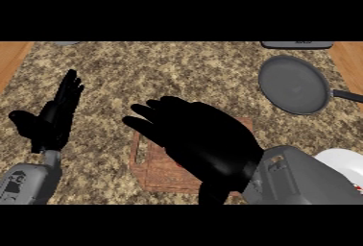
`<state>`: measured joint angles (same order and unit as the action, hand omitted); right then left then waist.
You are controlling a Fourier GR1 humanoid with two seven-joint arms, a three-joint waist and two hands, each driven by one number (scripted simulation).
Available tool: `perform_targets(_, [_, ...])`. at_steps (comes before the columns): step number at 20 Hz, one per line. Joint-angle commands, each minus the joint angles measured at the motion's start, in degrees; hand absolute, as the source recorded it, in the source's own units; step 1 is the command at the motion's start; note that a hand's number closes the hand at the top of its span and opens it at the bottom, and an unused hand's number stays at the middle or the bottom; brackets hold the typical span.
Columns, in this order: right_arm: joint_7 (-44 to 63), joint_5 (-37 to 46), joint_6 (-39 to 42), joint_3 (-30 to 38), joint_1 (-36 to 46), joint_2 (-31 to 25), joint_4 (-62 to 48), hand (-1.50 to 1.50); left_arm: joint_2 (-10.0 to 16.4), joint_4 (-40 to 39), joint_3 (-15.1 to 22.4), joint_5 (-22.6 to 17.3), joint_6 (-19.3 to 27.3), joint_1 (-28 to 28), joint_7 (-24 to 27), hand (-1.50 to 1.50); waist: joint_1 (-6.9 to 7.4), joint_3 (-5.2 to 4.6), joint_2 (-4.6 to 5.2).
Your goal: Pick the bell pepper from the cutting board and place it in the pan
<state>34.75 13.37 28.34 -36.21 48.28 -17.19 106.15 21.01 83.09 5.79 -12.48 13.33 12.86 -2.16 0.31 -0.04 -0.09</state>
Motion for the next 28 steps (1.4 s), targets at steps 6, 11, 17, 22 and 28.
perform_targets(6, [1.7,9.8,2.7,-3.5,-5.5,6.8,-4.6,-1.5,-1.5,1.1,-1.8,1.7,-0.7,0.8,-1.6,0.0,-0.08,0.04,0.05])
perform_targets(11, [7.2,15.3,3.8,-3.7,-8.2,11.9,-1.6,-1.5,-1.5,2.1,-3.7,2.0,-2.4,-0.6,-1.7,0.0,-0.18,0.04,-0.02])
perform_targets(17, [0.0,18.6,7.2,2.2,-6.8,9.6,-10.0,-1.5,-3.5,-1.2,-3.5,4.3,-2.7,1.4,-0.6,0.0,-0.14,0.04,0.08])
perform_targets(22, [-7.9,24.3,3.7,-1.7,-11.9,10.7,-16.0,-1.5,-5.6,1.9,-3.0,5.4,-1.9,-1.2,-2.1,0.0,0.01,0.05,0.1])
perform_targets(28, [-6.4,26.8,9.8,-3.1,-13.3,13.4,-15.1,-1.5,-6.1,1.0,-4.6,5.9,-3.6,-2.4,0.3,0.0,-0.13,0.03,0.04])
